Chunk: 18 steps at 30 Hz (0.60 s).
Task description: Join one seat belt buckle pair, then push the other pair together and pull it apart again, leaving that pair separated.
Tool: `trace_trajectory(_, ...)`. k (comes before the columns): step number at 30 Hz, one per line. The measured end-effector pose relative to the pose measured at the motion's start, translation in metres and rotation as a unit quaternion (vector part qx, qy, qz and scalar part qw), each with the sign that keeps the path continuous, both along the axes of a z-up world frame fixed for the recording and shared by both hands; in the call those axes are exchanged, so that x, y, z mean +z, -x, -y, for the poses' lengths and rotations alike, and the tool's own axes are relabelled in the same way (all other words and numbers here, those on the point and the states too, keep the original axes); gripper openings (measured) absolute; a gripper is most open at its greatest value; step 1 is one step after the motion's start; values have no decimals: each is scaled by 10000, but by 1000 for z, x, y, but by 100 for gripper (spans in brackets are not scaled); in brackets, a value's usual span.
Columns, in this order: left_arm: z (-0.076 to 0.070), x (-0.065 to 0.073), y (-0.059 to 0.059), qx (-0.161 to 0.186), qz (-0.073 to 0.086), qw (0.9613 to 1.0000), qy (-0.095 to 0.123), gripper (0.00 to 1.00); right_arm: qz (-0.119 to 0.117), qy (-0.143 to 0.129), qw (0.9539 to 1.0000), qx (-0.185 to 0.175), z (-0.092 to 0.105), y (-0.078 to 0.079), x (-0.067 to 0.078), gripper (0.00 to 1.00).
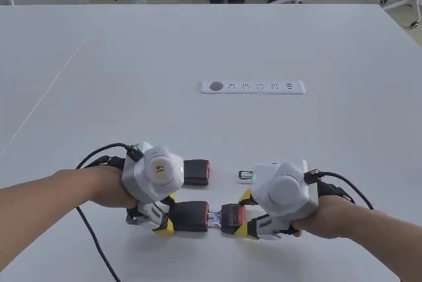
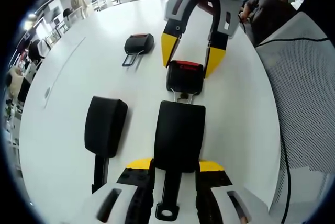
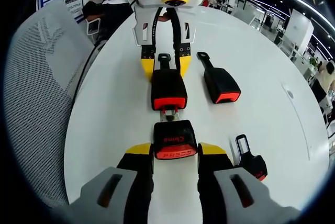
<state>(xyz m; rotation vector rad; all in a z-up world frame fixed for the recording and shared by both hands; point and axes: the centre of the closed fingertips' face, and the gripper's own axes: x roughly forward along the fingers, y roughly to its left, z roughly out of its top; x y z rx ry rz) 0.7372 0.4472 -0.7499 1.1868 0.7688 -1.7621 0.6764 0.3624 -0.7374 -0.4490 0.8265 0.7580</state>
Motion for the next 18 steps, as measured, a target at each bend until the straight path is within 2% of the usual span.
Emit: trace_trajectory(18, 0, 0, -1, 24, -38, 10000, 80, 30, -5, 29, 10000, 55, -2, -1, 0, 29)
